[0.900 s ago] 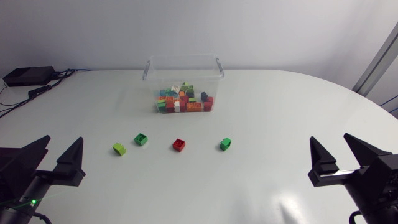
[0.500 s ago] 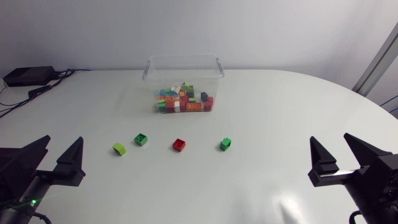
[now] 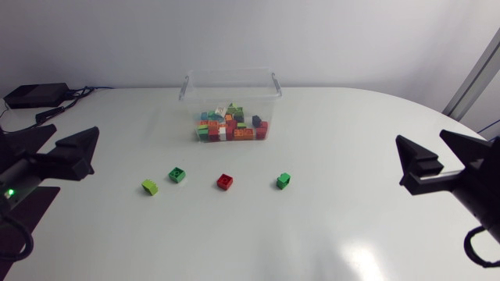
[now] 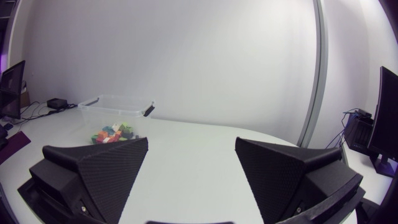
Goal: Place the duplo bricks in the container
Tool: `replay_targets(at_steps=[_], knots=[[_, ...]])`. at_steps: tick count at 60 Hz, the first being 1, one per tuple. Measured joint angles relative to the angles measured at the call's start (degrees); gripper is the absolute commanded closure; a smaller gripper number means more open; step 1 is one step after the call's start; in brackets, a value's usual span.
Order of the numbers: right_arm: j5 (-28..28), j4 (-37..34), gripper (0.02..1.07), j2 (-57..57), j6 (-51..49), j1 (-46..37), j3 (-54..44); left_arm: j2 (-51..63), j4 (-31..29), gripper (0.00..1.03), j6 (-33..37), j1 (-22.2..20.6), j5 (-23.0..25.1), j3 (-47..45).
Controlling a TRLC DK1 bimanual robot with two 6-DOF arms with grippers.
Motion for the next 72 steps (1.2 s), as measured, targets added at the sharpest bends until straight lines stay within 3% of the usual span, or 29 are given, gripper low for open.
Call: replay_targets(at_steps=[17, 27, 42, 52, 62, 72], knots=[[-1.27, -1.55, 0.06, 22.97, -0.02, 0.04, 11.32, 23.45, -8.70, 0.09, 1.07, -1.01, 0.17, 10.51], [-1.44, -8.35, 0.06, 32.02, -0.02, 0.04, 17.86, 31.36, -14.05, 0.09, 1.77, -1.11, 0.20, 15.34], [-2.75, -12.81, 0.06, 37.81, -0.85, 0.50, 22.40, 45.86, -23.19, 0.08, 13.38, -2.14, 0.17, 25.14], [-3.13, -18.95, 0.06, 43.28, -2.29, 1.44, 27.96, 53.57, -29.29, 0.08, 16.65, -2.12, 0.20, 30.10], [-8.44, -22.51, 0.06, 48.68, -2.62, 1.38, 31.74, 60.13, -36.65, 0.09, 19.89, -2.10, 0.17, 35.89], [-7.89, -24.85, 0.06, 53.51, -4.39, 1.46, 35.65, 66.66, -41.55, 0.09, 21.53, -1.68, 0.17, 40.46]])
